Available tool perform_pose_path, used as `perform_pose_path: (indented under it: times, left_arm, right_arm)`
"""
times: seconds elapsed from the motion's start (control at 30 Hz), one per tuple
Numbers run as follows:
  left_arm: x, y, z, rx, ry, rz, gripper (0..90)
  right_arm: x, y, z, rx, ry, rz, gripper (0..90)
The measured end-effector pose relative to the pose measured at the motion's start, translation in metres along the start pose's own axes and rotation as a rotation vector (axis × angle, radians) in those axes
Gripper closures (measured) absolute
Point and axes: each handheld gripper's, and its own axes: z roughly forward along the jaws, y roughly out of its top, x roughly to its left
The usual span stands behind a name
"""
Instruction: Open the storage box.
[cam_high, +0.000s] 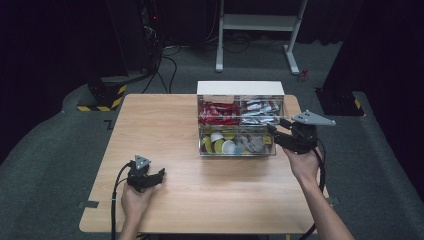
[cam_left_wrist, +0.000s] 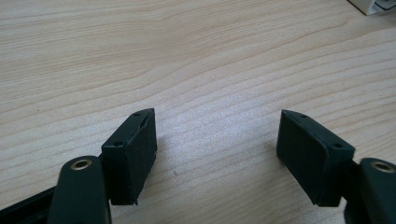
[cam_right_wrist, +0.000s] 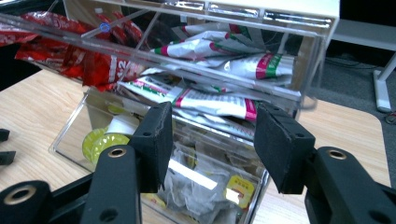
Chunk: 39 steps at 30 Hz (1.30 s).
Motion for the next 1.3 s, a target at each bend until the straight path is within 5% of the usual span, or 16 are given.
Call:
perform_pose_path:
  times: [0.9,1.3]
  left_arm:
    - [0.000,0.000,0.000,0.001,0.008,-0.006,29.4]
    - [0.000,0.000,0.000,-0.001,0.009,-0.006,29.3]
  right_arm:
    - [-0.009,0.025,0.008,-0.013,-0.019,0.035,47.6]
    - [-0.007,0.044,0.008,-0.038,-0.035,-0.001,47.9]
